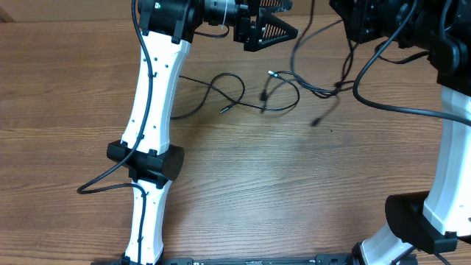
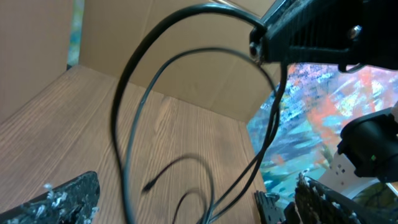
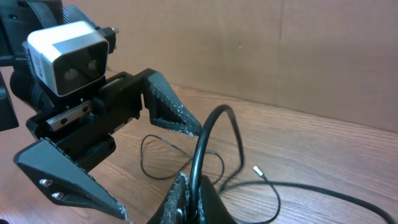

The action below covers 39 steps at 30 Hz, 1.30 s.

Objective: Untangle cables

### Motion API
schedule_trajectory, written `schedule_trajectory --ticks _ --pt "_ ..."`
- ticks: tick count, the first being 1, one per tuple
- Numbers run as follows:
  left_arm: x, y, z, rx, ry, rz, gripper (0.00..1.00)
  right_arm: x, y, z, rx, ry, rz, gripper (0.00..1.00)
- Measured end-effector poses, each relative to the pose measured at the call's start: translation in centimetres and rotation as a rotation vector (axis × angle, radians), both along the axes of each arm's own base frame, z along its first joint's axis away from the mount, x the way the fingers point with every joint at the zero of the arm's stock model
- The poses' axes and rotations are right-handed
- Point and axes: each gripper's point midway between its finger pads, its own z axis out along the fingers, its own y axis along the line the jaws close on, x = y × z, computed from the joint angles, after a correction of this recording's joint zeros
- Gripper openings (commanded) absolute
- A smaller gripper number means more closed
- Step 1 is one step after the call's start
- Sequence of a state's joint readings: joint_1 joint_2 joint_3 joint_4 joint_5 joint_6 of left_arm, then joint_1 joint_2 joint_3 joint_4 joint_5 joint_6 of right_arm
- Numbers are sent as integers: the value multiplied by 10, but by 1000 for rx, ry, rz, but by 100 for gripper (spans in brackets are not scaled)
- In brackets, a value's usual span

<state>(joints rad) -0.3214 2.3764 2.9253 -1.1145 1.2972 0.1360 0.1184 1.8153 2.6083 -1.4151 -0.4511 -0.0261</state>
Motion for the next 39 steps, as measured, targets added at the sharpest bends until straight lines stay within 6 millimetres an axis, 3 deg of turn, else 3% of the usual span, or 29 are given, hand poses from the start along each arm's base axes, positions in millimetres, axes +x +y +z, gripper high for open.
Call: schedule_trajectory --ticks 4,19,26,27,30,31,39 --pt "0 -4 -2 11 15 8 88 -1 2 1 8 0 13 4" --pt "0 -18 2 9 -40 14 90 -3 3 -1 12 10 21 4" --pt "-7 -37 1 21 -72 13 91 -6 7 -1 25 19 43 4" --pt "-8 -39 2 19 -78 9 88 -7 8 -1 29 21 49 4" --pt "-10 -45 4 14 -96 4 47 -9 10 0 38 22 62 4" --pt "-10 -45 4 14 -97 5 4 -9 10 0 39 23 64 4" --pt "-3 -46 0 39 -79 51 4 -13 11 -4 24 35 83 4"
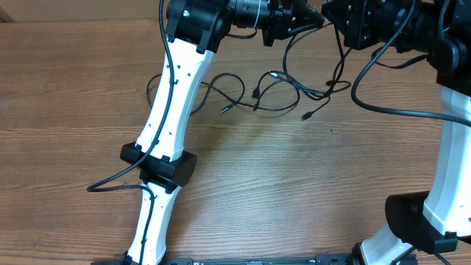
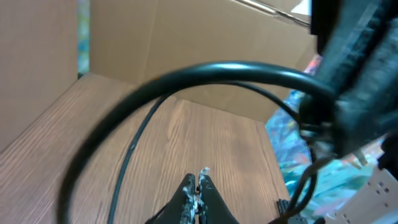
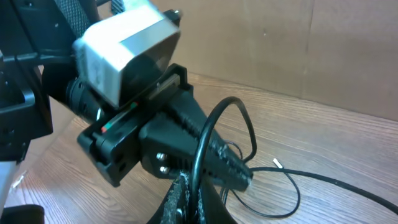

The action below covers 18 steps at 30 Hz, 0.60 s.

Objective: Untangle cables

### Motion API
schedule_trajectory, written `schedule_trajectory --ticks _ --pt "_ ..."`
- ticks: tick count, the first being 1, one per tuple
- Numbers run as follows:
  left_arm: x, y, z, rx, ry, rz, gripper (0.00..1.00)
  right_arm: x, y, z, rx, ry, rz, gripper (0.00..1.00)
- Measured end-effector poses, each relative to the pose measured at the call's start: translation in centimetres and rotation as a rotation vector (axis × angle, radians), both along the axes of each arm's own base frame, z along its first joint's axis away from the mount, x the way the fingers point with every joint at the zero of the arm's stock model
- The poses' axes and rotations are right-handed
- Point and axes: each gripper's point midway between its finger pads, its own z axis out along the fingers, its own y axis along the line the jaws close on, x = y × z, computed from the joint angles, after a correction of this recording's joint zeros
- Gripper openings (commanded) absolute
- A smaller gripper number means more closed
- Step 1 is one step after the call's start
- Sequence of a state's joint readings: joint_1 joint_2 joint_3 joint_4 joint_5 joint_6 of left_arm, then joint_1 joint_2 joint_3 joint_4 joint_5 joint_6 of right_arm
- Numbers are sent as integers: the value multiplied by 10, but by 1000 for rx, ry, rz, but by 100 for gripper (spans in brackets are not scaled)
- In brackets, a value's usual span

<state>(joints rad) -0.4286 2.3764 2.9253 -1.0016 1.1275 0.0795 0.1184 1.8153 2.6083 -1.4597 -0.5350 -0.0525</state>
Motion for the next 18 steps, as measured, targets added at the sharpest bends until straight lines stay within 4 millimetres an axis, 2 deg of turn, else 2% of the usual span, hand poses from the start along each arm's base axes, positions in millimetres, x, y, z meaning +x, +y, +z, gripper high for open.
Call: schedule_trajectory --ticks 3,4,5,6,7,8,9,10,12,13,14,15,16,17,18 --pt "9 6 -5 21 61 54 4 2 -4 -1 -21 -7 -18 4" --pt "12 10 -8 33 103 79 4 4 -6 -2 -31 -9 -29 8" --pt "15 14 -10 40 129 96 4 5 -9 -3 -44 -12 -45 31" --pt "21 22 -13 48 164 124 4 7 -12 -4 -59 -14 -64 70" --pt "26 30 -16 57 195 148 4 9 -15 -5 -70 -15 -80 87" --pt "32 39 -18 63 218 174 4 10 -18 -6 -80 -17 -93 88" --pt "38 50 -21 69 246 202 4 11 -19 -6 -89 -18 -103 68" --pt "43 60 -24 75 270 228 4 12 -21 -7 -97 -20 -111 33" --pt "54 82 -29 83 312 282 4 13 -23 -7 -107 -25 -116 9" --pt "60 94 -31 85 334 311 4 13 -22 -7 -105 -25 -113 6" --pt "64 102 -32 85 343 329 4 14 -21 -6 -99 -30 -107 6" --pt "68 111 -33 86 350 349 4 15 -19 -5 -91 -35 -102 17" --pt "70 116 -34 86 356 360 4 16 -17 -3 -84 -45 -91 49" --pt "71 119 -34 87 360 367 4 17 -16 -2 -76 -46 -83 67" --pt "71 119 -35 88 362 368 4 16 -14 -3 -73 -41 -77 70"
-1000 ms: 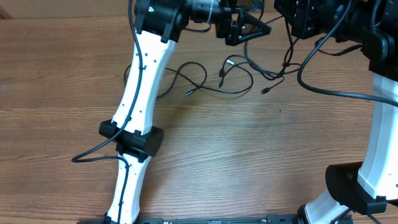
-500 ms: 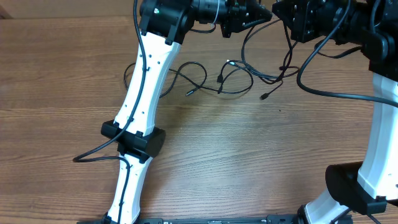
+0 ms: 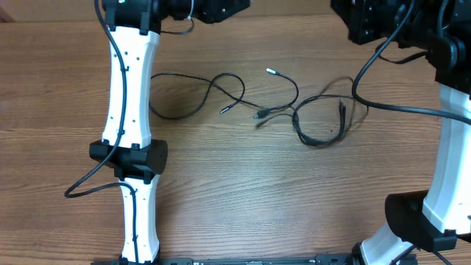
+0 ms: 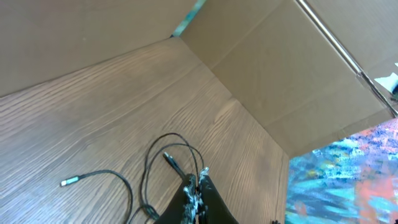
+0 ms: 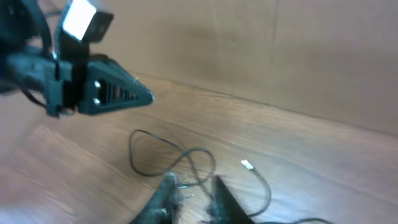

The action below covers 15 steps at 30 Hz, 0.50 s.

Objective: Untangle cables

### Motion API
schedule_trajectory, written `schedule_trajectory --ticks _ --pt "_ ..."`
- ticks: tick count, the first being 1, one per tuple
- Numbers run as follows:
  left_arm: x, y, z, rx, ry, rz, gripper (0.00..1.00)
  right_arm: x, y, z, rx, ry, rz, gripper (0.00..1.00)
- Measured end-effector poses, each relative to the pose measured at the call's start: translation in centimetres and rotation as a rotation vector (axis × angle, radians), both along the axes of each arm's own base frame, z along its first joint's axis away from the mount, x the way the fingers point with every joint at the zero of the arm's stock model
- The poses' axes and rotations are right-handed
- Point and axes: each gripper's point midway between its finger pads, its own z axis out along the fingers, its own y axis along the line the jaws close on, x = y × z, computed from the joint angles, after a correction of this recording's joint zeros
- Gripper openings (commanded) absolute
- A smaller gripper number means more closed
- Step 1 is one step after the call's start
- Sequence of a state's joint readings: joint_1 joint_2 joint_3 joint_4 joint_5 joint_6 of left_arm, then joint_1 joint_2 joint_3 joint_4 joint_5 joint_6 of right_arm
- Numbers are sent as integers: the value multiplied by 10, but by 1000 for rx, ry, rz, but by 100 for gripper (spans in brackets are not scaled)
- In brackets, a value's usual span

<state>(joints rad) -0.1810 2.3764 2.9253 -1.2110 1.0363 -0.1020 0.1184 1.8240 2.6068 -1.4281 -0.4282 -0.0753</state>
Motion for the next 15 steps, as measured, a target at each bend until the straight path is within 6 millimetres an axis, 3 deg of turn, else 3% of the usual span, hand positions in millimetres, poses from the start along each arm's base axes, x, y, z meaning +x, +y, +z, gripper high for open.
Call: schedule_trajectory --ticks 4,6,10,13,15 --pt "-7 -12 0 1 1 -26 4 -2 -2 -12 -16 50 -9 71" --pt "-9 -17 0 2 -1 -37 4 2 -7 -33 -43 116 -35 71" --pt "-12 -22 -1 3 2 -48 4 20 -10 -110 -60 346 -87 72" --pt "-12 -19 -3 6 18 -40 4 29 -9 -189 -70 564 -133 73" --pt "-11 -16 -4 10 26 -34 4 27 -10 -238 -82 688 -173 80"
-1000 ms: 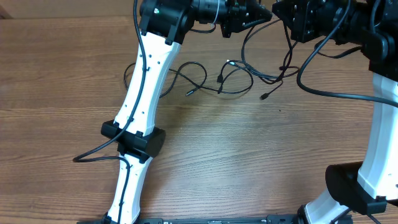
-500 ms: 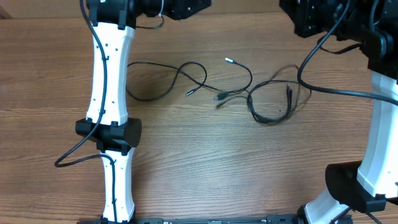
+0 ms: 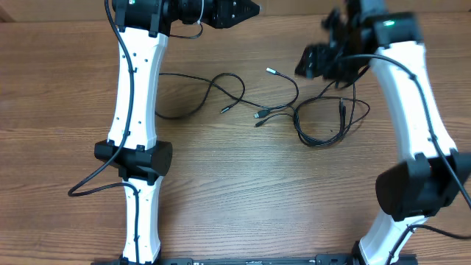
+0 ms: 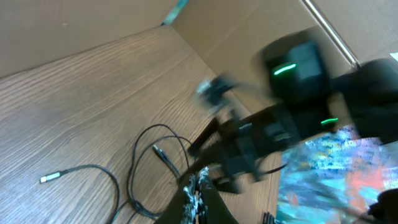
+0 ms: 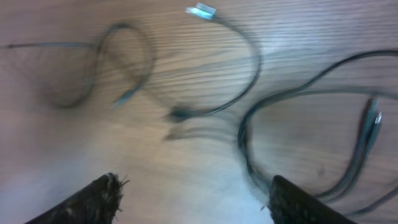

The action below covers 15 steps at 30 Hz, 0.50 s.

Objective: Untangle cables

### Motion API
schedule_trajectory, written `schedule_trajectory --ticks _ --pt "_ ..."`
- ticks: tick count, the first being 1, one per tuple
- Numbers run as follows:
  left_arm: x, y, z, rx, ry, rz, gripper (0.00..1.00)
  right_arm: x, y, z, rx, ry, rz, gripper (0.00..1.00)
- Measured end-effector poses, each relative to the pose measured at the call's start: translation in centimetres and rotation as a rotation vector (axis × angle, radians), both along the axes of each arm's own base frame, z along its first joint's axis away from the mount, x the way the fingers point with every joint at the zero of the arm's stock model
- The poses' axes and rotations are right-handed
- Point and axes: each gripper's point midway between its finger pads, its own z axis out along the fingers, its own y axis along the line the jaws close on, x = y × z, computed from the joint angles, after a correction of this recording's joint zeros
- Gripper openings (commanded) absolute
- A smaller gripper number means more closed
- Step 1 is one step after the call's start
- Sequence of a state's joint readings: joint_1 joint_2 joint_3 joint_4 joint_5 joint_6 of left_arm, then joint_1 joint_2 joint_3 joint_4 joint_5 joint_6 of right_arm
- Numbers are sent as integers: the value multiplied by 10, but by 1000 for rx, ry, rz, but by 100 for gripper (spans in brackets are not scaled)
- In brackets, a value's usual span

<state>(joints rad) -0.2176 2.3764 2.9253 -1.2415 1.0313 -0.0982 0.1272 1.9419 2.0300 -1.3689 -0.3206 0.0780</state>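
Several black cables lie on the wooden table (image 3: 235, 184). A thin cable (image 3: 240, 85) curls at the left. A cable with a silver plug (image 3: 270, 71) bends round the middle and shows in the right wrist view as well (image 5: 200, 9). A thicker loop (image 3: 303, 136) lies to the right and also fills the right of the right wrist view (image 5: 242, 137). My right gripper (image 5: 199, 205) hangs open just over these cables, nothing between its fingers. My left gripper (image 4: 198, 180) is shut and high at the far edge (image 3: 254, 9); nothing shows between its jaws.
Cardboard walls (image 4: 261, 68) close off the far side of the table. My right arm (image 3: 412, 110) reaches in from the right over the table, and my left arm (image 3: 136, 96) stands along the left side.
My right gripper was high with its jaws nearly together; now it is wide open and low over the cables in the middle. The left gripper has barely moved and is still shut. The cables lie as before.
First my right gripper held a thick black cable loop in the air, with the left open beside it. Then the left stood shut right at the held loop. Then the cables lay spread on the table, both grippers apart. Now the right is open above them.
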Motion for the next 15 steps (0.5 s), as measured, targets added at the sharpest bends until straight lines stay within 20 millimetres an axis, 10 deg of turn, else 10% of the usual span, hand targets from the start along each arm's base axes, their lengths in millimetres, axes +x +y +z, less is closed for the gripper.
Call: schedule_trajectory --ticks 1,4,15 --pt "1 2 -2 8 9 9 4 3 -5 -40 -35 66 -73 81" --pt "0 4 -7 21 34 20 4 19 -25 -73 -109 54 -222 81" --pt "-4 10 -23 83 85 49 4 38 -130 -82 -237 22 -740 77"
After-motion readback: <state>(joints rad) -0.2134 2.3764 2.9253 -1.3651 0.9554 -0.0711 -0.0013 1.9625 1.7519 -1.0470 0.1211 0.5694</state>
